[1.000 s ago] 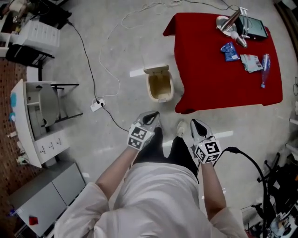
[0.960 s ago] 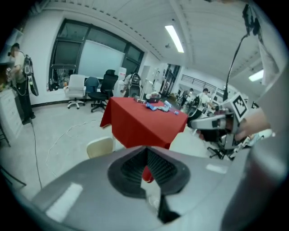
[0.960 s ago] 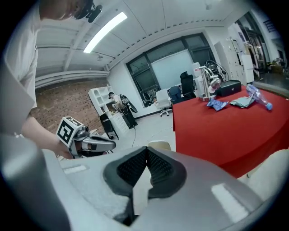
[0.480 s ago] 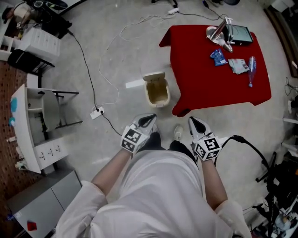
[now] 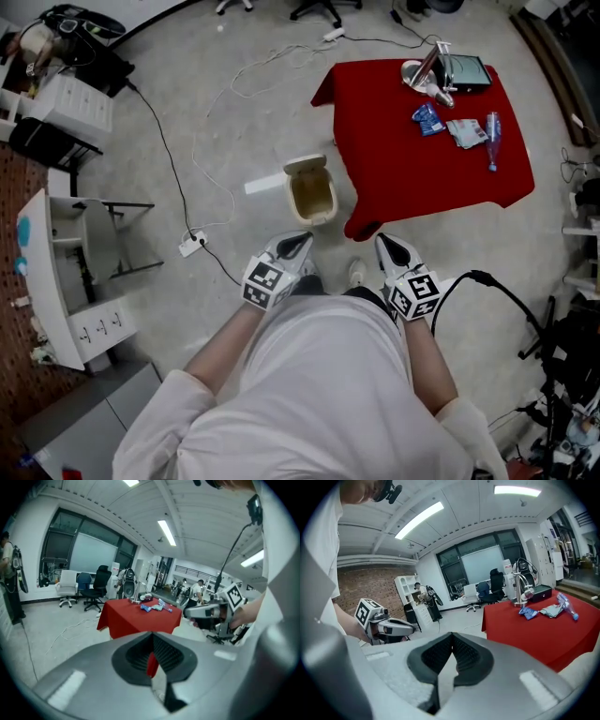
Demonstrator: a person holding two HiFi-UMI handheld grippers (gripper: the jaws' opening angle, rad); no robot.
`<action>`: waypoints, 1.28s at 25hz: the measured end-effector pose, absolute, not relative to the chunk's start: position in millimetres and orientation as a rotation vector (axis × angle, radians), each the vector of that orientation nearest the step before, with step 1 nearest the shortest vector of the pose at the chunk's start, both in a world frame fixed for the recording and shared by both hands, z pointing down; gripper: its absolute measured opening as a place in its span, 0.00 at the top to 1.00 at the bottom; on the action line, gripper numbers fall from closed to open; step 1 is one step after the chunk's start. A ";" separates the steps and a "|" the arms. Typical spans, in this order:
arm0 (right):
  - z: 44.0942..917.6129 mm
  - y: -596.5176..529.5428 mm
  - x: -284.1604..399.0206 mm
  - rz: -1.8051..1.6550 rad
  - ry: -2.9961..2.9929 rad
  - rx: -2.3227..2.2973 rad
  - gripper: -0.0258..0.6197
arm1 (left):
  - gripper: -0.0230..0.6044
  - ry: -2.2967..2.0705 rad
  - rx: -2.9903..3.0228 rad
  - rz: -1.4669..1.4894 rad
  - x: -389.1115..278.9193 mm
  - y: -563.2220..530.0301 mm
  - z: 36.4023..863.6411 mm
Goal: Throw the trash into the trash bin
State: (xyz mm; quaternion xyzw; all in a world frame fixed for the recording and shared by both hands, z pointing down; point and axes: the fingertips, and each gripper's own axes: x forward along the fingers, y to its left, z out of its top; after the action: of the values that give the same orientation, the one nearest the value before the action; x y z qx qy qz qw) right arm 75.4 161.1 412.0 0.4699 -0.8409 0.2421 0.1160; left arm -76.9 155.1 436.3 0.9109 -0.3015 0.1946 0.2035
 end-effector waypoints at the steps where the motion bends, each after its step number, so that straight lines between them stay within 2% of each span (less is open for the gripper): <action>1: 411.7 161.0 73.8 0.706 -2.457 1.388 0.96 | 0.96 -0.833 2.546 0.541 -78.6 153.6 434.8; 7: 409.5 155.9 61.8 0.706 -2.430 1.463 0.96 | 0.96 -0.773 2.576 0.567 -86.7 143.2 431.3; 13: 409.1 146.0 69.4 0.720 -2.419 1.503 0.96 | 0.96 -0.709 2.590 0.578 -64.9 133.5 428.7; 32: 414.3 50.1 180.2 0.729 -2.491 1.336 0.96 | 0.96 -0.887 2.521 0.514 51.1 62.5 418.6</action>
State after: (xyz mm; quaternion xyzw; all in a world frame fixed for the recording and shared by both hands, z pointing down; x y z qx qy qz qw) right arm 180.2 50.1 414.3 0.4548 -0.8480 0.2483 0.1112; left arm 51.1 62.5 418.6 0.9061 -0.3186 0.1846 0.2084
